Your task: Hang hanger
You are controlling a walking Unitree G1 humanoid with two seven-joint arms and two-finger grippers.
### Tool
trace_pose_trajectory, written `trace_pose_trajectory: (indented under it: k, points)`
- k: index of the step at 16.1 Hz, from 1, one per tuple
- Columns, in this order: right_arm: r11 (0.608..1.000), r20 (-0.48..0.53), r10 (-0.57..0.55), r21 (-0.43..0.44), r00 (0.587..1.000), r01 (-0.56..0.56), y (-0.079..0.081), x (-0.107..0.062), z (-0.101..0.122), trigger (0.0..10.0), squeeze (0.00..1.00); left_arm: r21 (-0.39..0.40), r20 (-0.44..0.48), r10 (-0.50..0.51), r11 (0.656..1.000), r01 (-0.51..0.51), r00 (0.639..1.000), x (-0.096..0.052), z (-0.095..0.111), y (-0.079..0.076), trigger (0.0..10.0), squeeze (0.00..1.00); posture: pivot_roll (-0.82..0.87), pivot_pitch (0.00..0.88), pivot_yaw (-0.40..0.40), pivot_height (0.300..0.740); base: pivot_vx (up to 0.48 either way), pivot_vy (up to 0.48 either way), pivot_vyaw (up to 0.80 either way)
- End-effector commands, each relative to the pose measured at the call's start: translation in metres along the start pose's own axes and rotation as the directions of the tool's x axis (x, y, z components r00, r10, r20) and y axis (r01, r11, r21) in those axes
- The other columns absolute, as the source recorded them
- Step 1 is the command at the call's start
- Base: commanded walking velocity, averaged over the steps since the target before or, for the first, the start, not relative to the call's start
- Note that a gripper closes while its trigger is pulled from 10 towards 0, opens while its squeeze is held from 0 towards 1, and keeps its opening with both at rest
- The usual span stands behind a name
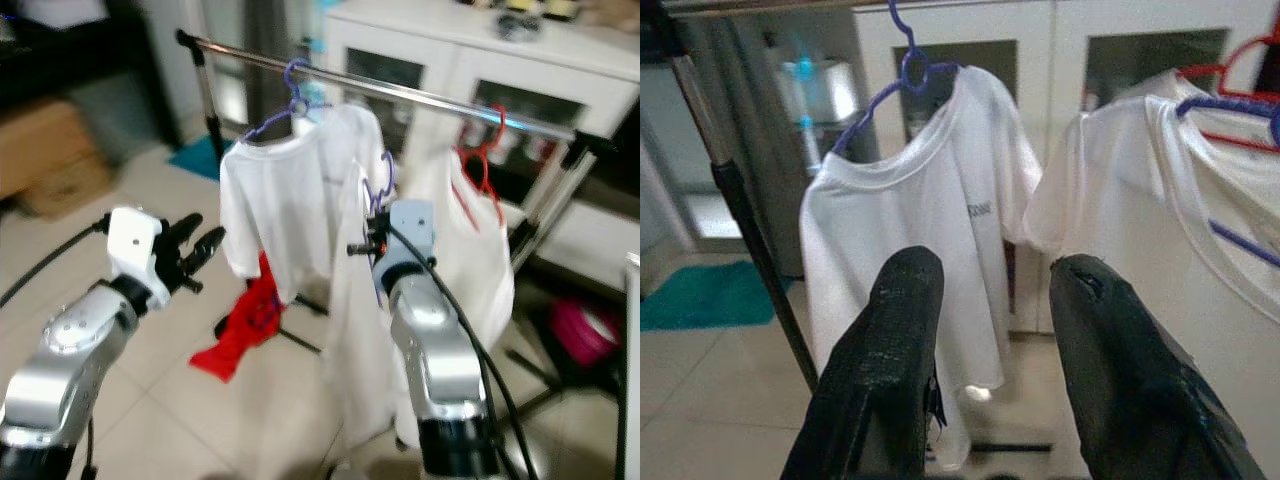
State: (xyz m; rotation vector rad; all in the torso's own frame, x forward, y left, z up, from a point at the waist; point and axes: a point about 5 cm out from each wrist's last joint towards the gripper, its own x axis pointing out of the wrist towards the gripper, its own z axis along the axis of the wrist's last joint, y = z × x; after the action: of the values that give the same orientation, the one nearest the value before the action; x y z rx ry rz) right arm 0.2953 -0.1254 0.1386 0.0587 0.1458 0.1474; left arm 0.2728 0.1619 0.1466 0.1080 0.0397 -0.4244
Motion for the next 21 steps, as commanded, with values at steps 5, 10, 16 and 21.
trace_pose_trajectory:
  k: [5,10,16,21]
  points:
    - [0.998,0.006,0.067,-0.001,0.998,-0.067,0.014,0.001,0.005,10.0,0.0,0.015,0.001,0.079,0.997,-0.079,0.997,0.001,0.003,0.008,10.0,0.0,-0.02,0.0,-0.002,0.74,0.0,0.192,-0.11]
    - [0.998,-0.022,0.063,-0.012,0.998,-0.063,0.016,0.004,0.003,10.0,0.0,-0.003,0.017,0.104,0.995,-0.104,0.994,0.0,0.006,0.012,10.0,0.0,-0.01,0.0,-0.005,0.74,0.408,0.0,0.0]
    - [0.998,-0.006,0.055,0.001,0.998,-0.055,0.016,0.005,0.006,10.0,0.0,0.0,0.015,0.081,0.997,-0.081,0.997,0.0,0.007,0.01,10.0,0.0,-0.01,0.0,-0.002,0.74,0.456,0.0,0.08]
    - [0.996,0.04,0.075,-0.046,0.996,-0.073,0.021,0.007,0.015,10.0,0.0,0.013,0.004,0.056,0.998,-0.056,0.998,0.0,0.006,0.008,10.0,0.0,-0.01,0.0,0.0,0.74,0.456,0.0,0.0]
